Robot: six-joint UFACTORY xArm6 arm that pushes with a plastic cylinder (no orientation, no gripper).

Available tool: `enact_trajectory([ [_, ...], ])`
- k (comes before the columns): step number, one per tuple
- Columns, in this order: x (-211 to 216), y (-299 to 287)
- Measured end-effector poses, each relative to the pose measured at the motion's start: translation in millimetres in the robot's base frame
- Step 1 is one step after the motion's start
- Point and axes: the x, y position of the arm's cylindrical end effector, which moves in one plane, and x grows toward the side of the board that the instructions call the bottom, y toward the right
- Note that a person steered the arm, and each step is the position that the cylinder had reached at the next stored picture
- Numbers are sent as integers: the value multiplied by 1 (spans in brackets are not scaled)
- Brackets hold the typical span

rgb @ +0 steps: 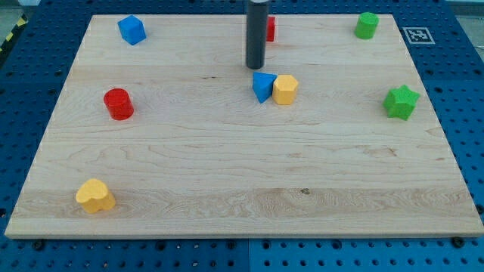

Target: Slide the heart vertically below the triangle

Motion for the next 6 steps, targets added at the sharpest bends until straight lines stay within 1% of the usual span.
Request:
enact_trajectory([
  [2,20,-10],
  [6,160,-11],
])
